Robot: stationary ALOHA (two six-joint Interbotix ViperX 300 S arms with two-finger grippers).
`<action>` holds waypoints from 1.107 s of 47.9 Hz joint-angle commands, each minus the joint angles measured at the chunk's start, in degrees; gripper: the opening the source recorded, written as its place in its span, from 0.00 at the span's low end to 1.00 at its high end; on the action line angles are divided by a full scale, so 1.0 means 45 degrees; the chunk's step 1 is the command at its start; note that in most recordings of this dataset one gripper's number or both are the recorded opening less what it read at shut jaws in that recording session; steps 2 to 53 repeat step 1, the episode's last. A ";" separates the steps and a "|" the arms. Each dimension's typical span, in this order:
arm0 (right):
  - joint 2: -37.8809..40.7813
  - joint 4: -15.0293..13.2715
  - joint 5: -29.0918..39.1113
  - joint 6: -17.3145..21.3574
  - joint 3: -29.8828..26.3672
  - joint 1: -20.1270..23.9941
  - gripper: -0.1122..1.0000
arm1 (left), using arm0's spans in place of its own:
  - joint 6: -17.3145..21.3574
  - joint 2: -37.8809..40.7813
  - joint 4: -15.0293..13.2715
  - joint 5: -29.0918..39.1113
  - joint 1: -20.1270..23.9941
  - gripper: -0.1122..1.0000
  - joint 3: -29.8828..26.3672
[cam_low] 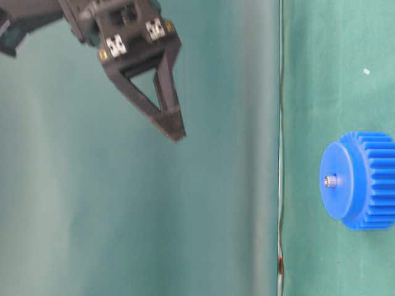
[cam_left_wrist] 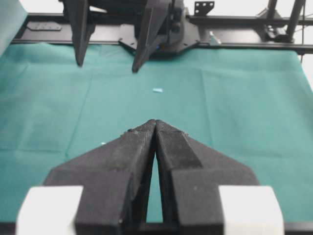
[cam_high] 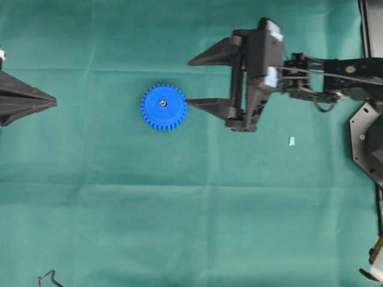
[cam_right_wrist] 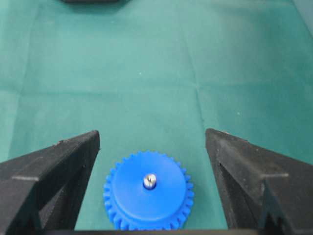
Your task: Insert the shaft into the center hole of the gear.
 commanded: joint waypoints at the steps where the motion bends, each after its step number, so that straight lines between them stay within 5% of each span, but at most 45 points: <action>1: -0.0859 -0.0020 -0.0078 -0.0020 0.0254 0.0000 0.91 | -0.0020 0.0078 0.0020 -0.0039 0.0000 0.10 -0.0313; 53: -0.0859 -0.0020 -0.0078 -0.0020 0.0254 0.0000 0.91 | -0.0020 0.0078 0.0020 -0.0039 0.0000 0.10 -0.0313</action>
